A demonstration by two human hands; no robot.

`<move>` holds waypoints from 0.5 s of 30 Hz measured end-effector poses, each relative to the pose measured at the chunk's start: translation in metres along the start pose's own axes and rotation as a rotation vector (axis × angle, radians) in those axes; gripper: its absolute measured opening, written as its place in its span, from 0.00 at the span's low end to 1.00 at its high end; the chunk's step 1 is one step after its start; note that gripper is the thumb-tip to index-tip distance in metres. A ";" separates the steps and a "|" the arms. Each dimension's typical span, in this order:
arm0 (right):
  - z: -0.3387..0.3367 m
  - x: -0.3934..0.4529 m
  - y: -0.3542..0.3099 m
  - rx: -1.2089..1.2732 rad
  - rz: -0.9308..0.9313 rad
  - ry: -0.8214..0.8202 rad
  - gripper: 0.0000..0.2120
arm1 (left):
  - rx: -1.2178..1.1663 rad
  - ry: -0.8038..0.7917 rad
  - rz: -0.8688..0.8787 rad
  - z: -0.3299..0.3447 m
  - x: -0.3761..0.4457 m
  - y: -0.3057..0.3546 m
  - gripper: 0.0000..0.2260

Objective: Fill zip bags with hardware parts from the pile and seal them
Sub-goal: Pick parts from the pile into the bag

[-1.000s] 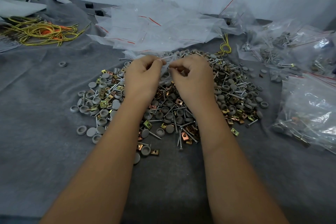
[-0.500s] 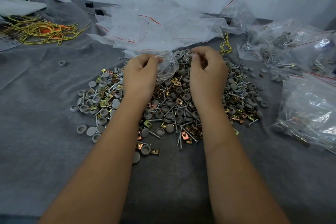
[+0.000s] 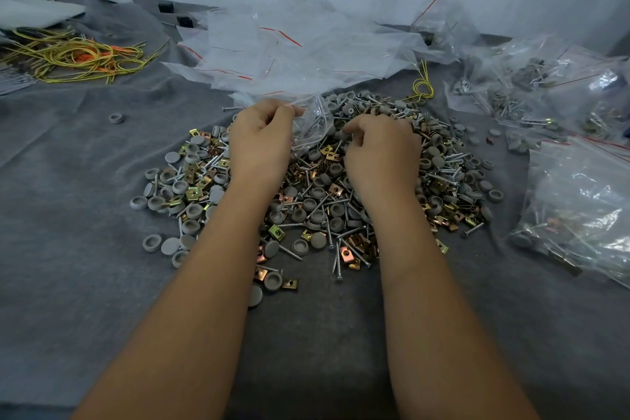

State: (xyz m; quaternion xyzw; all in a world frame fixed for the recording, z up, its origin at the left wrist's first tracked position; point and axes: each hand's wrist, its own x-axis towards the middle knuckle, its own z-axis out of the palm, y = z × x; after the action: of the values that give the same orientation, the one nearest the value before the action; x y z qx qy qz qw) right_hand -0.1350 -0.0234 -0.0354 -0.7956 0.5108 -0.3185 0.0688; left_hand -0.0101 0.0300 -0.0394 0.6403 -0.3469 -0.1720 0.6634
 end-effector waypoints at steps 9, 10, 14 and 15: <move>0.006 -0.003 -0.001 -0.135 -0.176 -0.108 0.20 | 0.007 0.002 0.008 0.000 0.000 -0.001 0.12; 0.006 -0.003 0.000 -0.153 -0.178 -0.113 0.19 | 0.004 0.003 0.005 0.000 0.000 -0.001 0.12; 0.008 -0.005 0.000 -0.193 -0.172 -0.147 0.17 | -0.001 0.002 -0.003 0.000 0.000 -0.001 0.11; 0.008 -0.005 0.000 -0.210 -0.176 -0.150 0.17 | -0.002 0.000 -0.003 0.000 0.000 -0.001 0.11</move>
State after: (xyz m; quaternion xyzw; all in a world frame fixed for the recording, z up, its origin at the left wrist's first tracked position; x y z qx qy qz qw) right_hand -0.1315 -0.0202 -0.0438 -0.8617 0.4630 -0.2078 -0.0048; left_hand -0.0098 0.0297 -0.0405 0.6401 -0.3457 -0.1733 0.6639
